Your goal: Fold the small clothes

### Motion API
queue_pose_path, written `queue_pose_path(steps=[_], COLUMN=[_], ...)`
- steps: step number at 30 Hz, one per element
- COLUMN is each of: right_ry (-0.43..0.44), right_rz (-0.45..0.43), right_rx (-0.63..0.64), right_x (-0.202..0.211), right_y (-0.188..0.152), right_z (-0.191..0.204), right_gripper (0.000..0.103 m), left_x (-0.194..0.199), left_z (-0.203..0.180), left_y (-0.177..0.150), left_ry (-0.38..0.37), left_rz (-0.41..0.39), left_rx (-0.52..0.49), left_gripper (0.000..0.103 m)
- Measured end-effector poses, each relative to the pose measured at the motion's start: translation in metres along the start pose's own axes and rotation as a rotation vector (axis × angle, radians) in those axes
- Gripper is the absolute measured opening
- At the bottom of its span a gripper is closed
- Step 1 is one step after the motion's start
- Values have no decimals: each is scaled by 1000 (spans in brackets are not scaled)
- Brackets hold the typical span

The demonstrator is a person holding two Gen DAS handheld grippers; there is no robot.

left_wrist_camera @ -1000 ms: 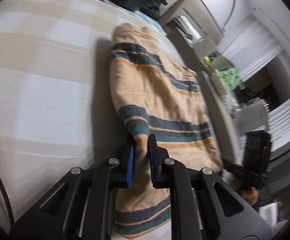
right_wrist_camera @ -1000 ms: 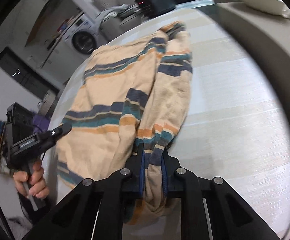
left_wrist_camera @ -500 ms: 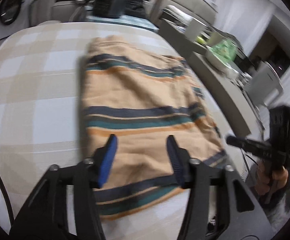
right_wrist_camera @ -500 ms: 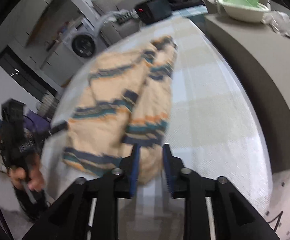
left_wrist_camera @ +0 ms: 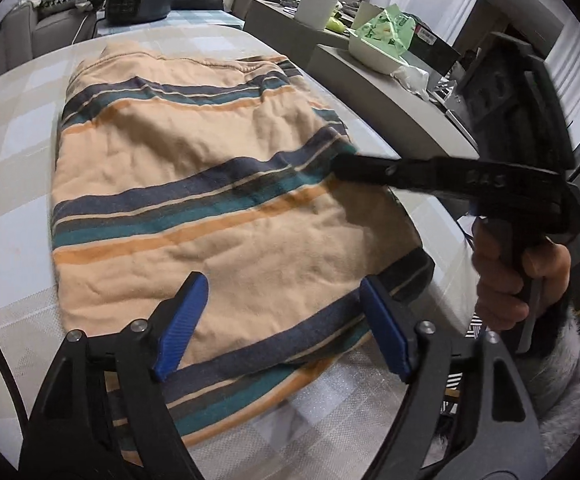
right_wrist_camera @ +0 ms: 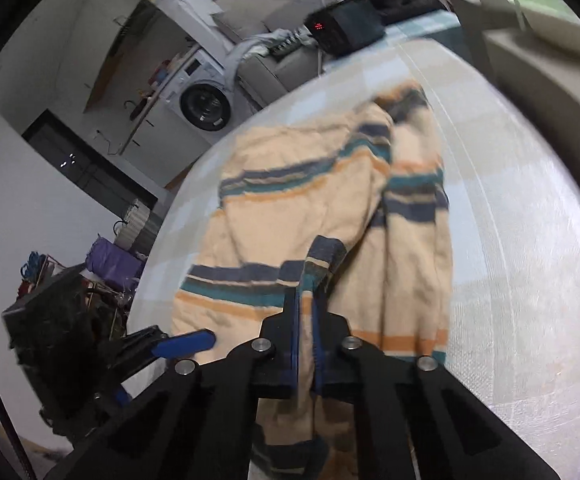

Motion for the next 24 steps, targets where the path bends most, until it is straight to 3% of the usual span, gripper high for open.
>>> queue_pose_path(steps=[9, 12, 13, 16, 19, 21, 24], right_ry=[-87, -244, -283, -279, -214, -197, -153], right_rz=[-78, -66, -24, -13, -32, -71, -82], right_rx=[139, 158, 131, 110, 60, 42, 34], right_x=[20, 16, 7, 6, 19, 24, 8], right_y=[8, -6, -14, -16, 3, 23, 54], right_z=[16, -12, -23, -25, -22, -25, -30], right_gripper=[3, 3, 3, 3, 13, 30, 30], left_x=[10, 12, 12, 9, 5, -2, -22], left_z=[13, 13, 12, 9, -4, -12, -16], left_y=[10, 14, 14, 12, 13, 11, 2], left_ry=[11, 14, 10, 23, 8, -1, 27], left_rz=[-34, -54, -56, -41, -53, -48, -11], left_rx=[59, 56, 56, 43, 6, -24, -52], left_gripper=[76, 76, 76, 76, 77, 77, 77])
Point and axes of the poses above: each gripper's, at about its wrist camera, not at the fingertips, and x roughly against the way its jaws point, z to its left, y to its top, the point moved 5 cm from there along -x, roughly the way its jaws point, and after that the axes turned 14 degrees about -z, right-handed, at the moved point
